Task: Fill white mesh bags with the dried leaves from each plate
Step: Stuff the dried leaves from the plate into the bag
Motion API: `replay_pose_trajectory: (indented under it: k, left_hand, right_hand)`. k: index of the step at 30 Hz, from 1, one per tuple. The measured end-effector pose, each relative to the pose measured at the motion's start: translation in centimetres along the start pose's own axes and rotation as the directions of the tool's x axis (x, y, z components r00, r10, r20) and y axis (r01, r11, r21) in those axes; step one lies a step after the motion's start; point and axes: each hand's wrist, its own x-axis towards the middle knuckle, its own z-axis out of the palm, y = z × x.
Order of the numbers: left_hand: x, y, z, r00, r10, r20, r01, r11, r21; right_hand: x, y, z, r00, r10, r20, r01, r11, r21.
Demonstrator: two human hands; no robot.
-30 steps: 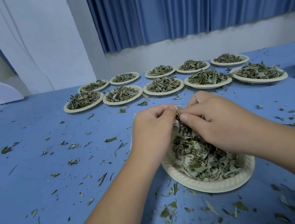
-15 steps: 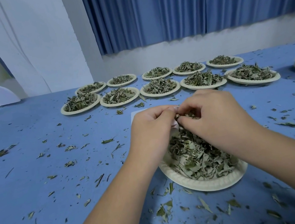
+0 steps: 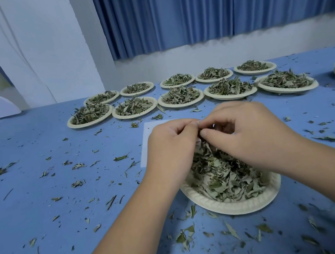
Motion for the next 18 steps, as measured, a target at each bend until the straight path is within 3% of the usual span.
replay_pose_trajectory:
  k: [6, 13, 18]
  left_hand:
    - [0.05, 0.16, 0.20, 0.997, -0.079, 0.021, 0.081, 0.988, -0.134]
    - [-0.03, 0.27, 0.12, 0.994, -0.103, 0.038, 0.109, 0.973, -0.206]
    - [-0.03, 0.27, 0.18, 0.990, -0.124, 0.061, 0.135, 0.963, -0.233]
  right_hand:
    - [0.11, 0.57, -0.03, 0.985, 0.175, -0.004, -0.161, 0.916, 0.367]
    - [0.24, 0.75, -0.07, 0.989, 0.150, -0.005, -0.137, 0.921, 0.366]
    - [0.54, 0.83, -0.39, 0.990, 0.129, 0.058, -0.140, 0.846, 0.514]
